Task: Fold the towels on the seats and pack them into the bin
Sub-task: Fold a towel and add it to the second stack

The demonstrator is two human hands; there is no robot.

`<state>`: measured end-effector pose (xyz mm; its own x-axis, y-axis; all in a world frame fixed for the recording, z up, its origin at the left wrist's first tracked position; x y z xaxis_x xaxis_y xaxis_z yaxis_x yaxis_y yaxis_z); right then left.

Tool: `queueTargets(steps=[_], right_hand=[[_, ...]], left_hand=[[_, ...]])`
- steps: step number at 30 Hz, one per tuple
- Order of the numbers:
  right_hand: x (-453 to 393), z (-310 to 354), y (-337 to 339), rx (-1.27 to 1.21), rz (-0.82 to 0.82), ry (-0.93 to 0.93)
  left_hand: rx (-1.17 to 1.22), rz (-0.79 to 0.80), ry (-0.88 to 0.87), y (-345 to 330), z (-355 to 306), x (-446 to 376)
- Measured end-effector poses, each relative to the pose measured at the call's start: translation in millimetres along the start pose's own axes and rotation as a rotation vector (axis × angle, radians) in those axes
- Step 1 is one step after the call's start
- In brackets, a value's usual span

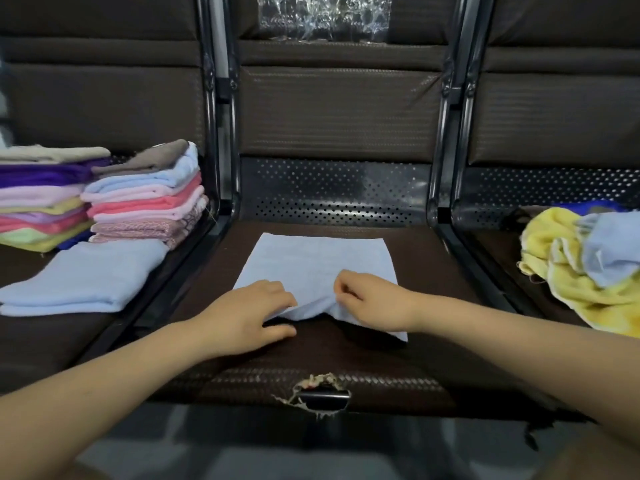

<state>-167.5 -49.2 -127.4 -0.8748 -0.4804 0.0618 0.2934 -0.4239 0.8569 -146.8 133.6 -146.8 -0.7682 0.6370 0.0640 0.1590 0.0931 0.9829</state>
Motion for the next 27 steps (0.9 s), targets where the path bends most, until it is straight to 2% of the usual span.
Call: queueTargets(steps=[3, 5, 7, 10, 12, 15, 20, 23, 27], right_hand=[[-9, -7, 5, -0.154, -0.142, -0.112], [-14, -7, 7, -0.187, -0.209, -0.106], [-19, -4, 11, -0.14, -0.16, -0.066], [-18, -9, 17, -0.071, 0.001, -0.037], [-14, -23, 24, -0.122, 0.022, -0.069], [-2, -48, 35, -0.227, -0.034, -0.172], [17, -73, 34, -0.71, -0.151, -0.289], [18, -75, 26, -0.866, -0.195, -0.334], [21, -72, 17, -0.842, -0.008, -0.436]], left_hand=[[0.089, -0.207, 0.018, 5, 12, -3], [0.167, -0.368, 0.089, 14, 25, -6], [0.236, -0.476, 0.174, 21, 39, -7], [0.38, -0.412, 0.223, 21, 50, -7], [0.485, -0.353, 0.262, 17, 59, -3], [0.533, -0.34, 0.315, 12, 74, 4], [0.615, -0.331, 0.401, 4, 91, 10], [0.676, -0.32, 0.39, 8, 81, 9], [0.725, -0.296, 0.37, 13, 63, 8]])
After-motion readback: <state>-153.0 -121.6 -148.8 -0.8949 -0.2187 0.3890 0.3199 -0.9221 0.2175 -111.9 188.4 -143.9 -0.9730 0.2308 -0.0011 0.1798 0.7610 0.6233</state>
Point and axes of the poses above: each hand's wrist, its own x-axis away from the middle knuckle, its own y-axis out of the back of the hand, z = x × y, the point moved 5 cm from there along -x, towards the middle knuckle, and after that the axes turned 6 degrees about y, right-handed, at the moved point
